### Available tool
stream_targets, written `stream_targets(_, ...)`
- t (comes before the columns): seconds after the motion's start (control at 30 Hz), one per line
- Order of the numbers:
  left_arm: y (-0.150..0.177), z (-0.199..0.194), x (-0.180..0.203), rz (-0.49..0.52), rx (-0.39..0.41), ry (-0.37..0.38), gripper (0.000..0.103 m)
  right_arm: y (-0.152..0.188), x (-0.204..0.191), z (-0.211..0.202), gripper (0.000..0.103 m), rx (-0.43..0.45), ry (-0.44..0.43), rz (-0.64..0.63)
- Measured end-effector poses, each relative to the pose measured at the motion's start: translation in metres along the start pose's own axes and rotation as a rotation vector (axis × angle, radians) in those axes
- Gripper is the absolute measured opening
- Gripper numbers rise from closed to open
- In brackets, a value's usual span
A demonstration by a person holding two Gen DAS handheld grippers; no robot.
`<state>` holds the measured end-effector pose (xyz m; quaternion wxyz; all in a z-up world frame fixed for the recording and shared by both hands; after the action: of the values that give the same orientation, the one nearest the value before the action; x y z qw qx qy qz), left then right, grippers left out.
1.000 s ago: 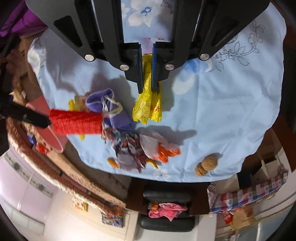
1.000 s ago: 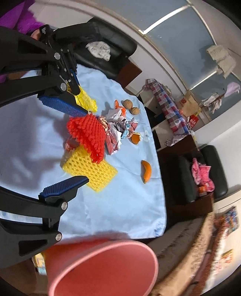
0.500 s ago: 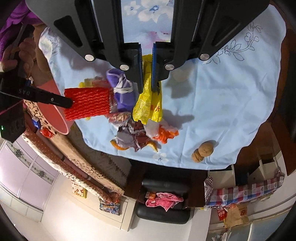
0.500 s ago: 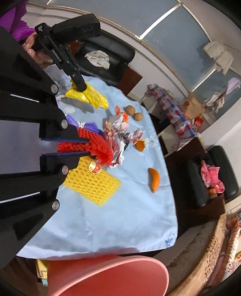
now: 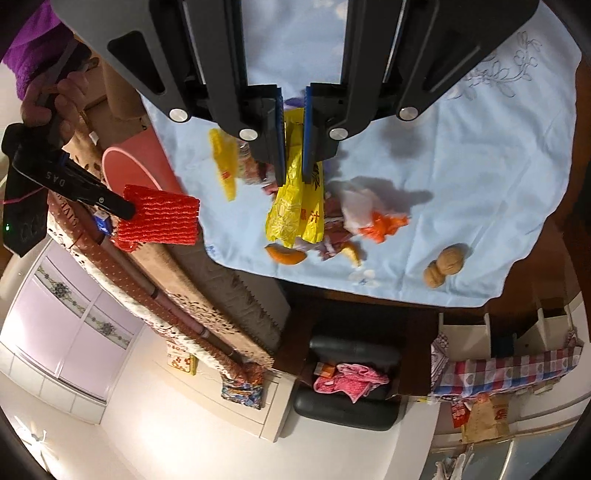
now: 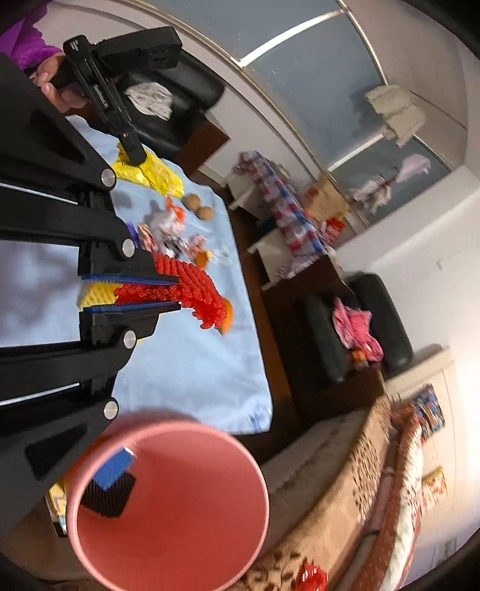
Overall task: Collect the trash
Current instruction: 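Carry the bag and red net over the pink bucket and open both tools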
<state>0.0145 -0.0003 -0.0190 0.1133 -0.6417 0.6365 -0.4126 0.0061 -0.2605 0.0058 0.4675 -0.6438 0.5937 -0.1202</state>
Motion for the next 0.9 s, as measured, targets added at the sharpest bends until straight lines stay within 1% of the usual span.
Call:
stream_targets(0.13,-0.007,0.006,0.019,0.008,-0.003,0.041,0.007,-0.003,0.016,-0.015,0.008,0.040,0.071,0.002)
stream_targets(0.37,-0.013,0.024,0.061,0.076,-0.021,0.101,0.007,-0.004,0.045,-0.042,0.008,0.085,0.208,0.004)
stream_targets(0.63,-0.012,0.047,0.117,0.161,-0.056,0.166,0.007,0.003,0.086,-0.060,0.008,0.104,0.291,0.069)
stream_targets(0.77,-0.009,0.059,0.145,0.206,-0.071,0.188,0.007,0.006,0.100,-0.068,0.008,0.118,0.336,0.082)
stream_targets(0.9,-0.008,0.071,0.170,0.236,-0.087,0.205,0.007,0.010,0.112,-0.073,0.008,0.120,0.361,0.093)
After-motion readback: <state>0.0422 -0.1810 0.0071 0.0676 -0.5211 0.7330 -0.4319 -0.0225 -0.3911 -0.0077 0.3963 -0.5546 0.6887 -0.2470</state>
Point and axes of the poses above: each gripper's, at about its wrist camera, not at the fingertips, and z roughly the way its jaws point, x to its right, y to its underside, the point moved 4 cm from there along z, roughly the way its jaws point, and after that the axes turned 6 degrees about -z, right-handed, at the moved point
